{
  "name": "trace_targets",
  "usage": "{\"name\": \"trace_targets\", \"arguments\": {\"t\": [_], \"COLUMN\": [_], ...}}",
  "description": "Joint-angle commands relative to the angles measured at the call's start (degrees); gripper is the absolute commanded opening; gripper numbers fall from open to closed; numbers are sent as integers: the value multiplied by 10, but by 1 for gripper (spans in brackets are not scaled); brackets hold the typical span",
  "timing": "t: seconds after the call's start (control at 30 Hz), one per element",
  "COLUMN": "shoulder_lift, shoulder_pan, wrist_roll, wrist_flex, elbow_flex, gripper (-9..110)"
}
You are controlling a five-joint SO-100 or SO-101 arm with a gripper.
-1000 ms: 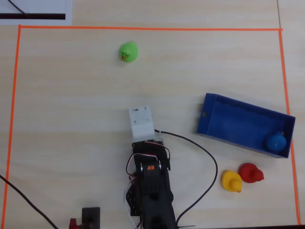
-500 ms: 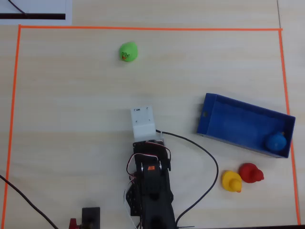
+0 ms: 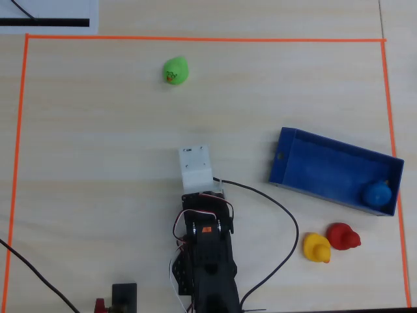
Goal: Grasp blue duck and put it into box.
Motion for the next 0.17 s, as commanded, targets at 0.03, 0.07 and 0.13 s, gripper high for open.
{"name": "trace_targets", "arguments": {"t": [0.03, 0.07, 0.13], "shoulder_lift": [-2, -2, -2], "shoulder_pan": [-2, -2, -2], "wrist_roll": [1, 1, 1], "wrist_flex": [13, 13, 13], "elbow_flex": [3, 3, 3], "gripper": [1, 1, 1]}}
